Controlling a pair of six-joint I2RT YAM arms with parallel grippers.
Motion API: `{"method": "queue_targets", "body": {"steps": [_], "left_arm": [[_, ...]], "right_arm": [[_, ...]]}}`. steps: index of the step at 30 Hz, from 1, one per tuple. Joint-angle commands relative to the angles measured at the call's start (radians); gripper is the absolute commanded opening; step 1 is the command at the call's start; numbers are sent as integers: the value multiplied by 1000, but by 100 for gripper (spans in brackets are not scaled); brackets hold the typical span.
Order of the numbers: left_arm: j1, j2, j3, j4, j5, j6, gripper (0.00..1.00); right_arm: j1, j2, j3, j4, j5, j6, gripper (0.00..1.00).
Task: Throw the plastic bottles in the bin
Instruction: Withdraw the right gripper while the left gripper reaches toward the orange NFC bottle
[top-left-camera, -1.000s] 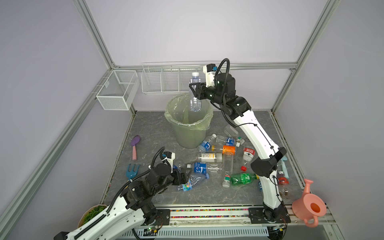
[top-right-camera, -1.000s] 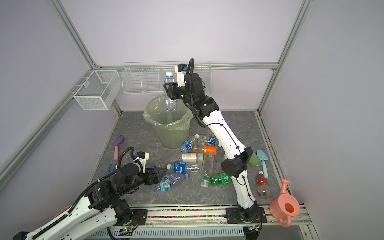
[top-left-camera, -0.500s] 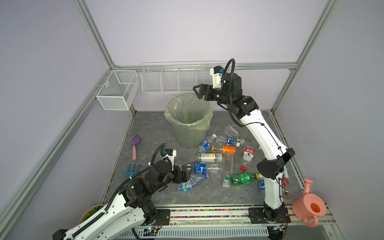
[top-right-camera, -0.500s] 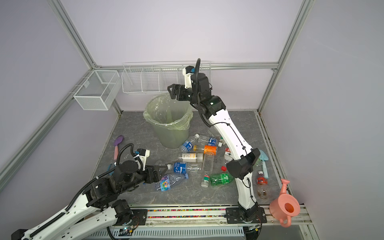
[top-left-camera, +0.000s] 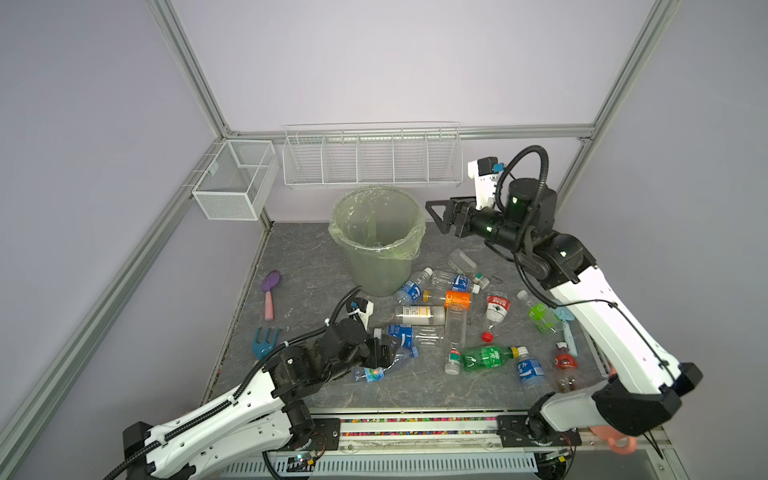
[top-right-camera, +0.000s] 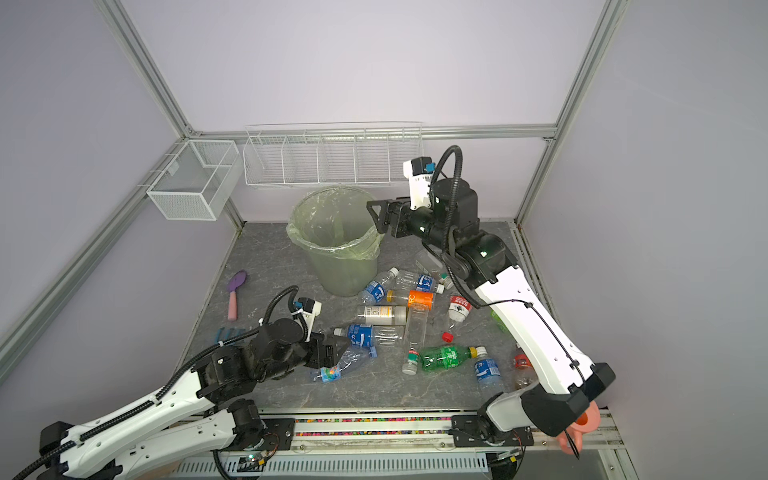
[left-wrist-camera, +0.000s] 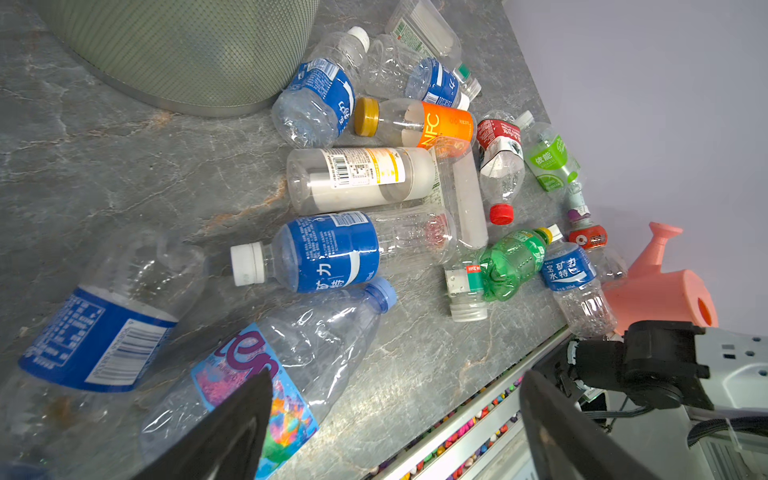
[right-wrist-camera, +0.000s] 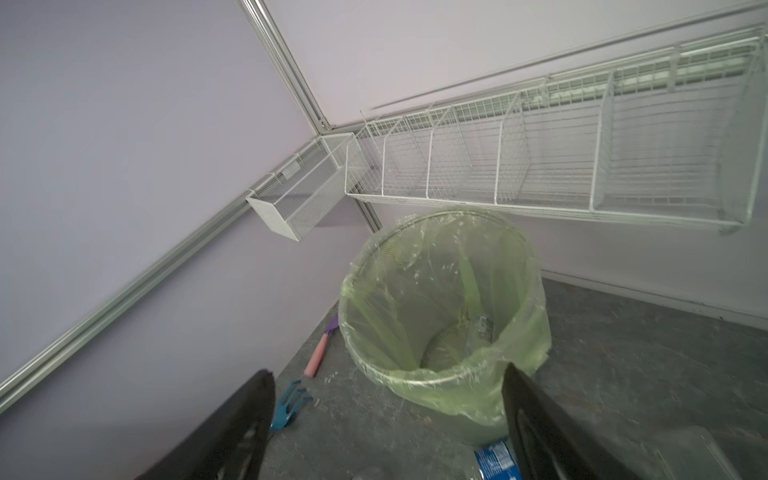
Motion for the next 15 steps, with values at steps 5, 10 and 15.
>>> {"method": "queue_targets", "body": {"steps": [5, 10, 15], "left_arm": [[-36, 207, 122, 81, -30, 22, 91], [-46, 351, 211, 116, -21, 42, 90], [-50, 533, 346, 106, 3, 82, 89]], "right_arm": [[-29, -247, -272, -78, 167, 52, 88], [-66, -390, -451, -124, 237, 99, 88], [-79, -529, -616, -179, 228, 168, 88]]}}
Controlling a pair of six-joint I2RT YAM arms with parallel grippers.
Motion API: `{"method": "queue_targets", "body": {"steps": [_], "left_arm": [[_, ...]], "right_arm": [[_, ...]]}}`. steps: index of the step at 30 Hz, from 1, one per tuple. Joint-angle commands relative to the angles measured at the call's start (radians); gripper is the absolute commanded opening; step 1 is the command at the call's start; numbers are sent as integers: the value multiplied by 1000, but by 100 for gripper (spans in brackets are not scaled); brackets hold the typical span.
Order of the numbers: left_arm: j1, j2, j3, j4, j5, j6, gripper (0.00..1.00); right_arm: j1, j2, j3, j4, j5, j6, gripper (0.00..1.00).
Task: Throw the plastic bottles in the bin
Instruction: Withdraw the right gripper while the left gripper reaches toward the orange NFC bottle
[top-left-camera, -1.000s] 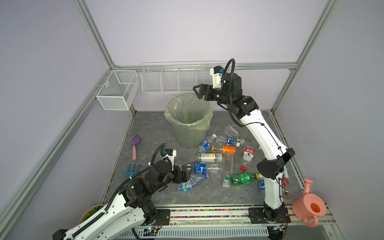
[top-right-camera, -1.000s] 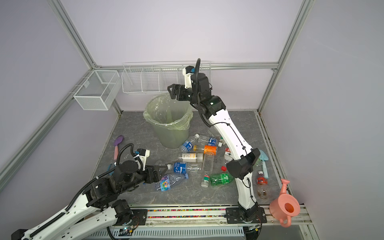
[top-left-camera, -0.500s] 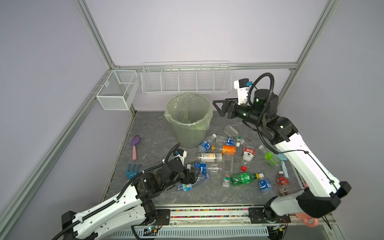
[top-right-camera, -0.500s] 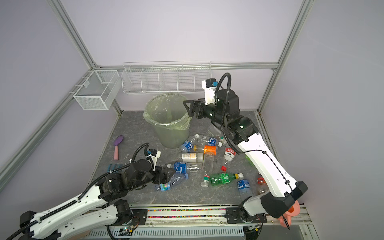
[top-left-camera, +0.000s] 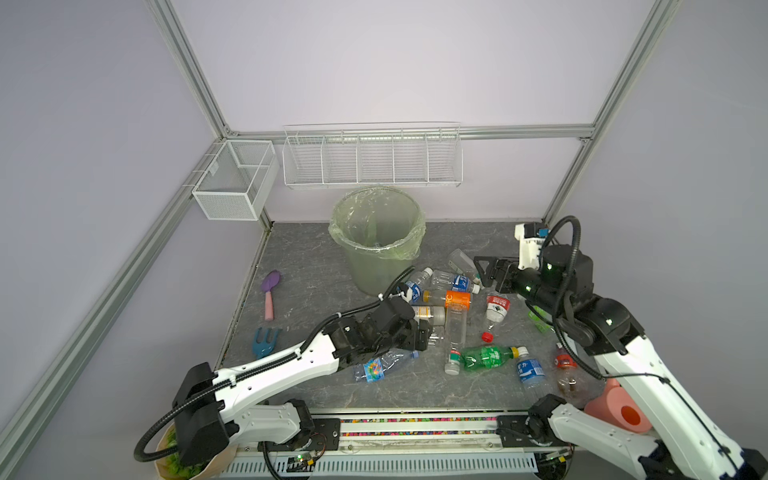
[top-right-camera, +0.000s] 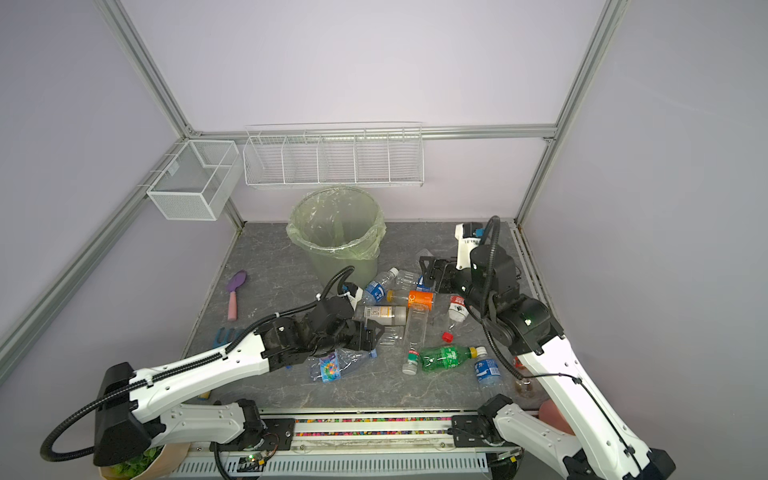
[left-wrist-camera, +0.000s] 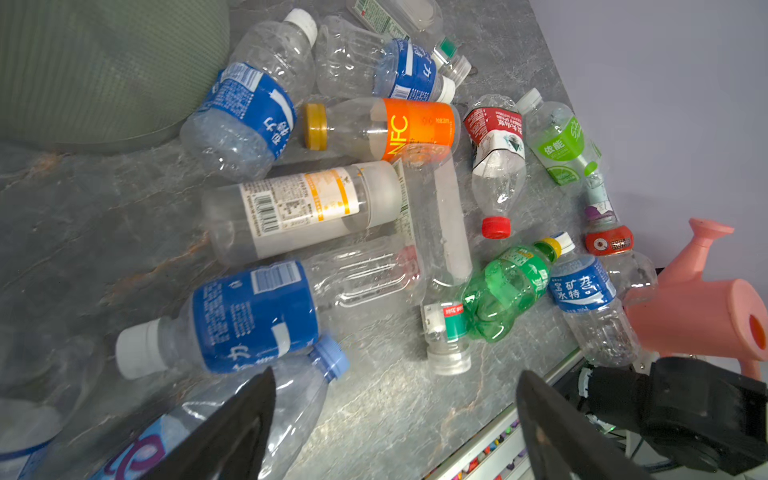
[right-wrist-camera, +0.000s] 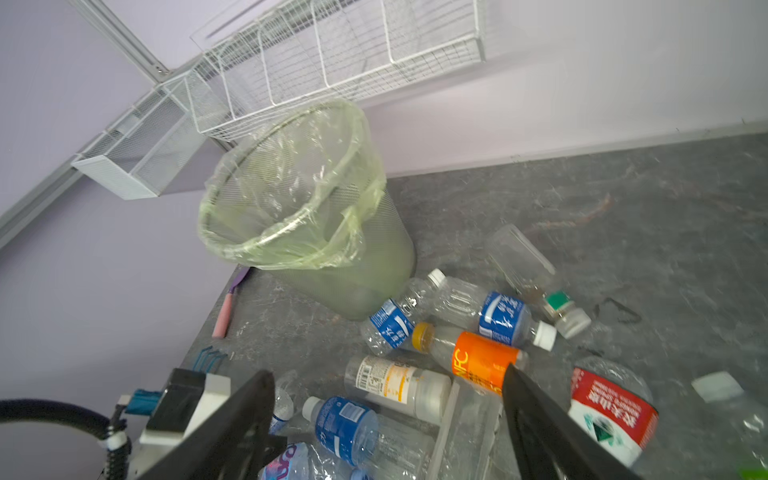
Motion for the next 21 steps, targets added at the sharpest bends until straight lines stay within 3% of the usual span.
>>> {"method": "queue_targets", "body": {"steps": [1, 8, 21], "left_arm": [[-7, 105, 97, 8, 10, 52, 90], [-8, 296, 268, -16, 56, 98, 89], [-26, 572, 530, -133, 67, 100, 85]], "right_arm": [[-7, -87, -86, -48, 0, 84, 88], [-9, -275, -189, -156, 164, 77, 88], [-8, -368, -234, -237, 186, 56, 88]]}}
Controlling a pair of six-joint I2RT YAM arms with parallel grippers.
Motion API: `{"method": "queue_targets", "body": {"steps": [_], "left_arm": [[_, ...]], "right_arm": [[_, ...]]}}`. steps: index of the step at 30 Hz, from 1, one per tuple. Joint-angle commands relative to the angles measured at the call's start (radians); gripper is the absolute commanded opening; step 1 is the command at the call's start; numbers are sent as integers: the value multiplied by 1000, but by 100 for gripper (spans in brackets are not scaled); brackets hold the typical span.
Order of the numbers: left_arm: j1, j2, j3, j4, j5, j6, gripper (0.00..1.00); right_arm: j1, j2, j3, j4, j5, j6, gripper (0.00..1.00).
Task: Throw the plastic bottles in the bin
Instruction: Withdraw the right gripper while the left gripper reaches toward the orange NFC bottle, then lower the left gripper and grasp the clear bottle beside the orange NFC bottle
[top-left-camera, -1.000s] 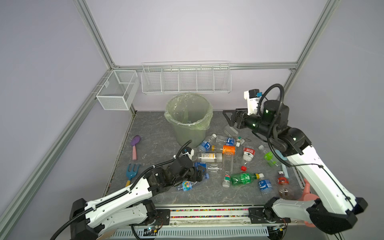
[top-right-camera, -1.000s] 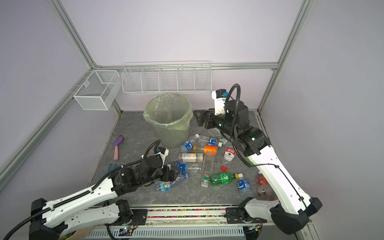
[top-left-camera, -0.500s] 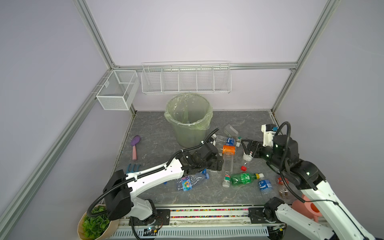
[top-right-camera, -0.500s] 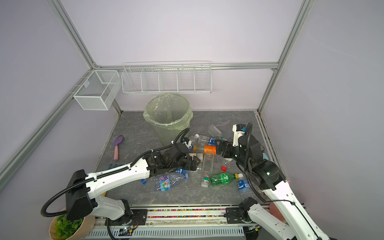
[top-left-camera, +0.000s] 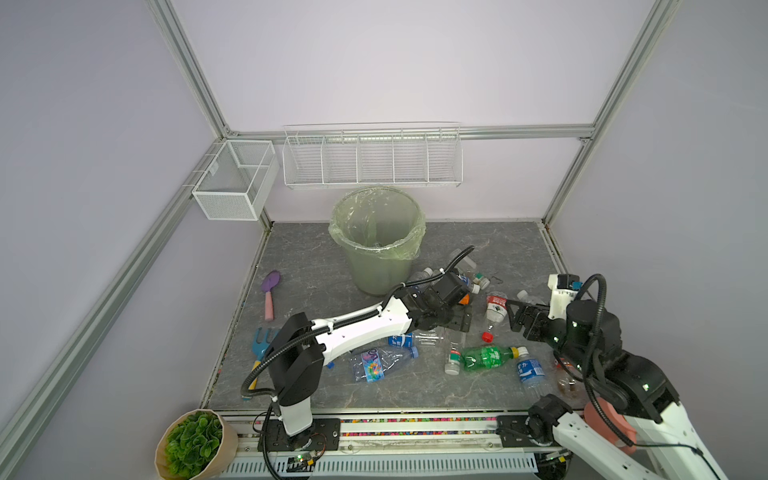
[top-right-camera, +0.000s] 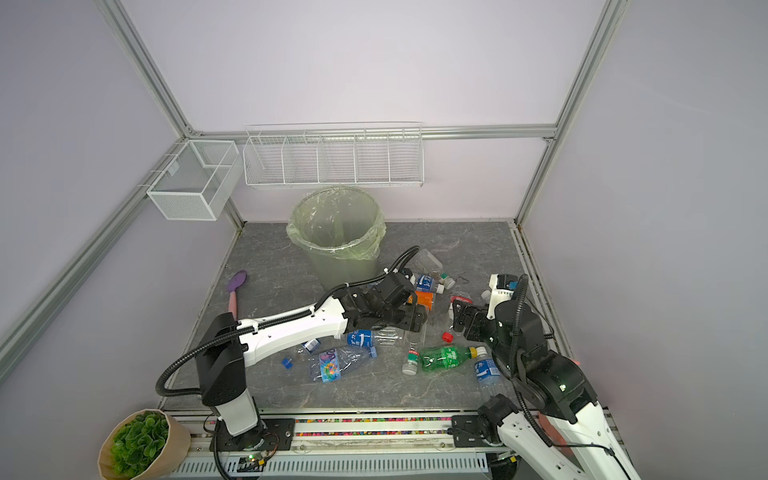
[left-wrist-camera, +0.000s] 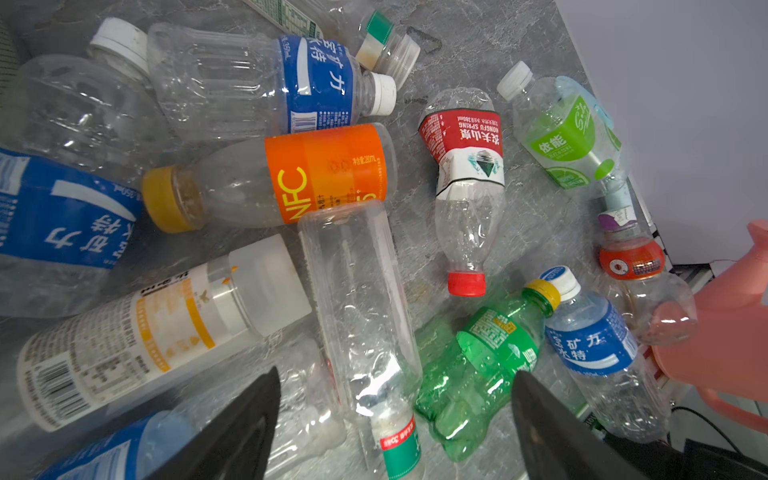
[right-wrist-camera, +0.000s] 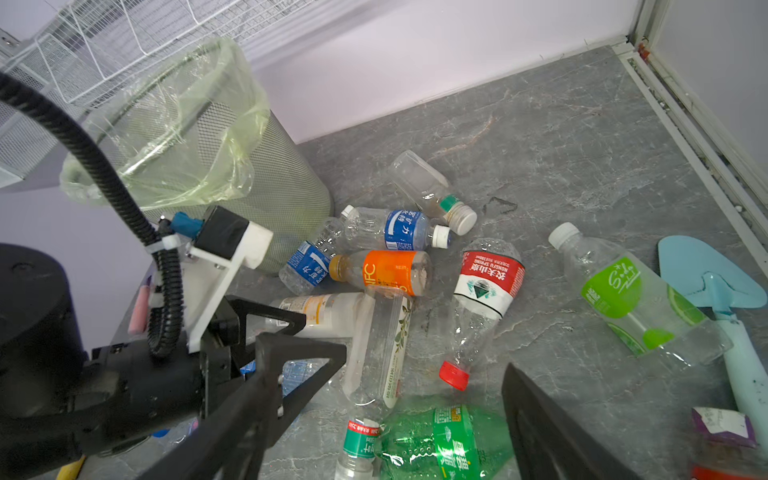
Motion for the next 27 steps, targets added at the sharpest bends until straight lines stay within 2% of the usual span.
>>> {"method": "queue_targets", "body": {"steps": [1, 8, 27], "left_arm": [[-12, 66, 73, -74, 4, 10, 85], [-19, 202, 221, -205, 13, 3, 83], [-19, 308, 291, -255, -44, -35, 85]], "right_arm": [[-4, -28, -9, -23, 28, -6, 88], [-3, -45, -7, -45, 43, -14, 88], [-3, -91, -42, -71, 35, 14, 88]]}}
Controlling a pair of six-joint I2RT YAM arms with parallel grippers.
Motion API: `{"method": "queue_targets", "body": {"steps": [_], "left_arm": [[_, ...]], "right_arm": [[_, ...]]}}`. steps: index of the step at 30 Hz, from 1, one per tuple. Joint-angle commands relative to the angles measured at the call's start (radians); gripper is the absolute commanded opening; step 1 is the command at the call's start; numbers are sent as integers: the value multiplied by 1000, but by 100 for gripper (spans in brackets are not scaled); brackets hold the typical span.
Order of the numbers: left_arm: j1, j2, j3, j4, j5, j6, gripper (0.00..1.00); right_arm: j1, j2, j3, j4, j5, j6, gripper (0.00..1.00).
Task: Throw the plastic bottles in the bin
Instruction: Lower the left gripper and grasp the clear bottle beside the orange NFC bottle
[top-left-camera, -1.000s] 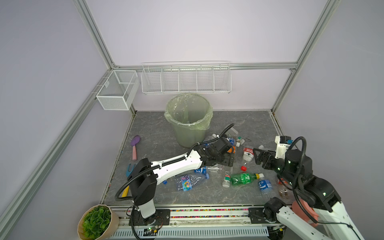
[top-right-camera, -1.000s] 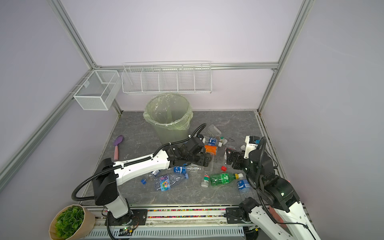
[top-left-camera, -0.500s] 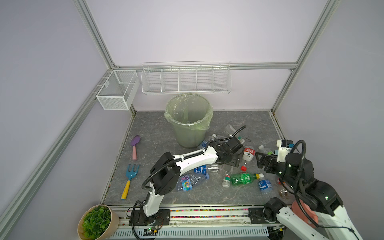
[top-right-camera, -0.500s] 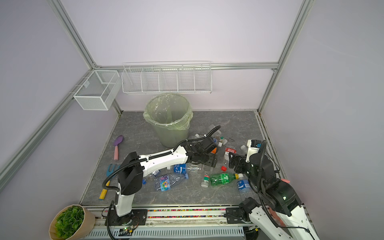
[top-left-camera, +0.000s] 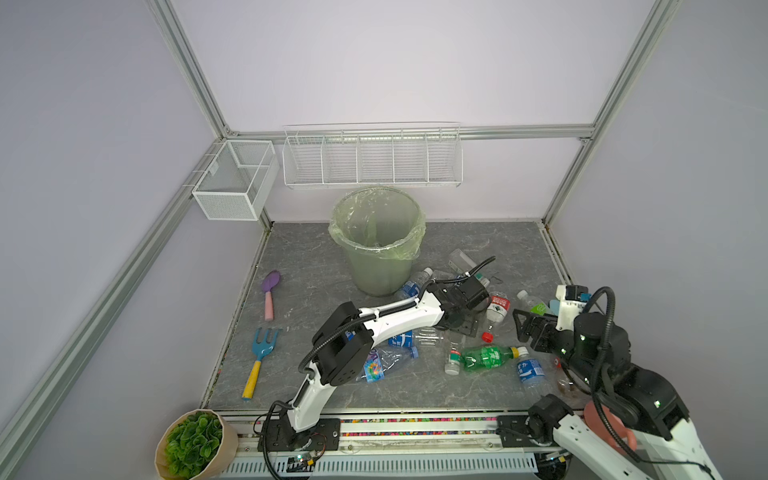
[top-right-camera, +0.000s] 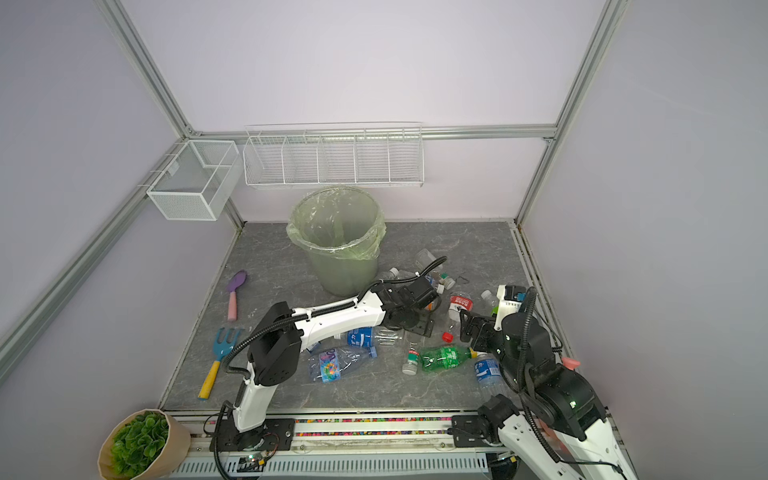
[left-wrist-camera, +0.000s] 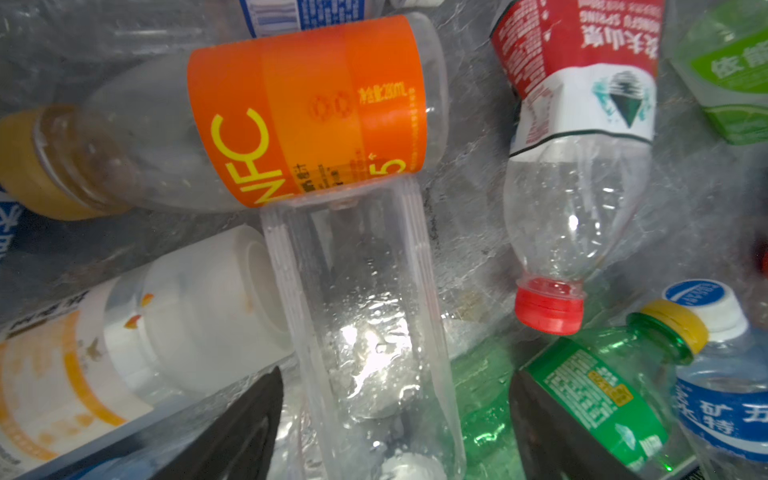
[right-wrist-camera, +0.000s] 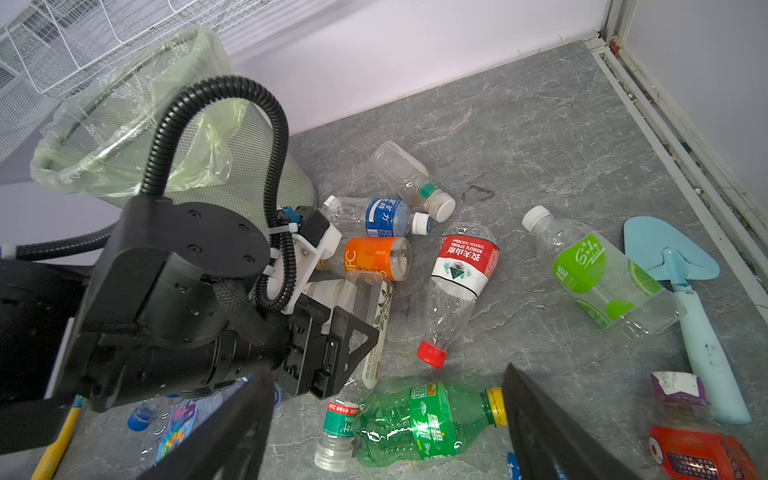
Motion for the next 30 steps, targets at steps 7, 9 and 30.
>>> {"method": "queue_targets", "body": {"steps": [7, 9, 30], "left_arm": [[-5, 51, 66, -65, -34, -13, 86], [-5, 59, 72, -69, -39, -13, 86], [-10, 140, 130, -77, -38, -20, 85]], "right_arm": [[-3, -28, -37, -1, -3, 31, 88], [-3, -36, -40, -3, -3, 34, 88], [-3, -80, -42, -33, 25, 58, 88]]}}
